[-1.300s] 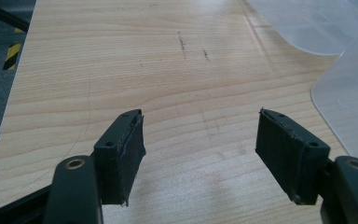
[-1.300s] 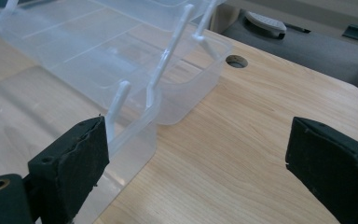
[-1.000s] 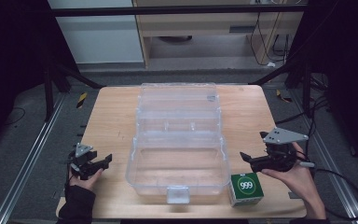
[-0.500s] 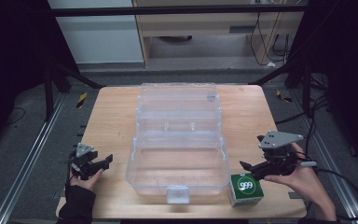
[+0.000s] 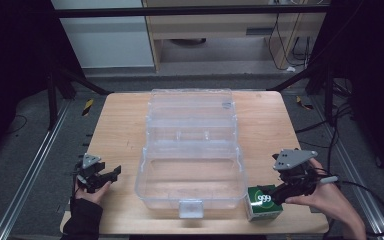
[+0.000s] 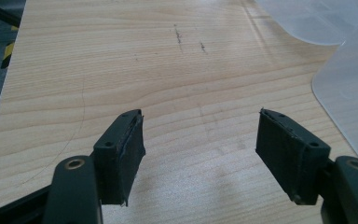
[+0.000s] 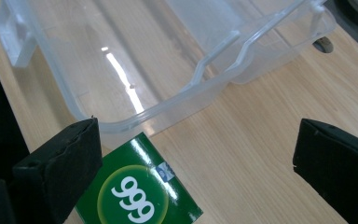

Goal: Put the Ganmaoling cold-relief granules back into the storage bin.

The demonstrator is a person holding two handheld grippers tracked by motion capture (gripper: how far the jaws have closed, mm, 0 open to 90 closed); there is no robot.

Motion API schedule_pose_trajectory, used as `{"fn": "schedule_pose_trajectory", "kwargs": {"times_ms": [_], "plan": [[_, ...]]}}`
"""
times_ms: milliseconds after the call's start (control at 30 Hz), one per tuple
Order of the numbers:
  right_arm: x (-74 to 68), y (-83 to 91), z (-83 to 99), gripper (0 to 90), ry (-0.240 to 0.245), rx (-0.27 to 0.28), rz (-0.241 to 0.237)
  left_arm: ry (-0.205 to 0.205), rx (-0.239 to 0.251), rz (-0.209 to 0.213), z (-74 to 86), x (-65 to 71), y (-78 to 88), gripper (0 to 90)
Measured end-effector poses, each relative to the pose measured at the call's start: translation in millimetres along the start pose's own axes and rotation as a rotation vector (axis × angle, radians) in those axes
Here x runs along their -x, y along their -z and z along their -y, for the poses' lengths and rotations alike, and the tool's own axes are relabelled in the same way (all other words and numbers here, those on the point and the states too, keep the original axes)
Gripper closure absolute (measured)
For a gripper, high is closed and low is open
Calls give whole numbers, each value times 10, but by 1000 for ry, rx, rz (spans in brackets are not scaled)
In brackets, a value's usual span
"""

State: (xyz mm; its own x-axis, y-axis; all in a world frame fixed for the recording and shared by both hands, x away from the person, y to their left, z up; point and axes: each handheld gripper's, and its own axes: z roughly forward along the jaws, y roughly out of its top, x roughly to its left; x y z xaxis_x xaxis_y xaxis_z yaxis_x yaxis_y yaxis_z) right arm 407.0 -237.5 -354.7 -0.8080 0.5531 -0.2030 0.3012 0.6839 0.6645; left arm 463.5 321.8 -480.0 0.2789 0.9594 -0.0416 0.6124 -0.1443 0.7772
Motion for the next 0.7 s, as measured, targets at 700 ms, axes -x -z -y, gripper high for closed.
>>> {"fn": "schedule_pose_trajectory", "kwargs": {"times_ms": [700], "plan": [[-143, -205, 155, 6, 94, -148, -107, -3, -4, 0, 2, 3, -7, 314]]}}
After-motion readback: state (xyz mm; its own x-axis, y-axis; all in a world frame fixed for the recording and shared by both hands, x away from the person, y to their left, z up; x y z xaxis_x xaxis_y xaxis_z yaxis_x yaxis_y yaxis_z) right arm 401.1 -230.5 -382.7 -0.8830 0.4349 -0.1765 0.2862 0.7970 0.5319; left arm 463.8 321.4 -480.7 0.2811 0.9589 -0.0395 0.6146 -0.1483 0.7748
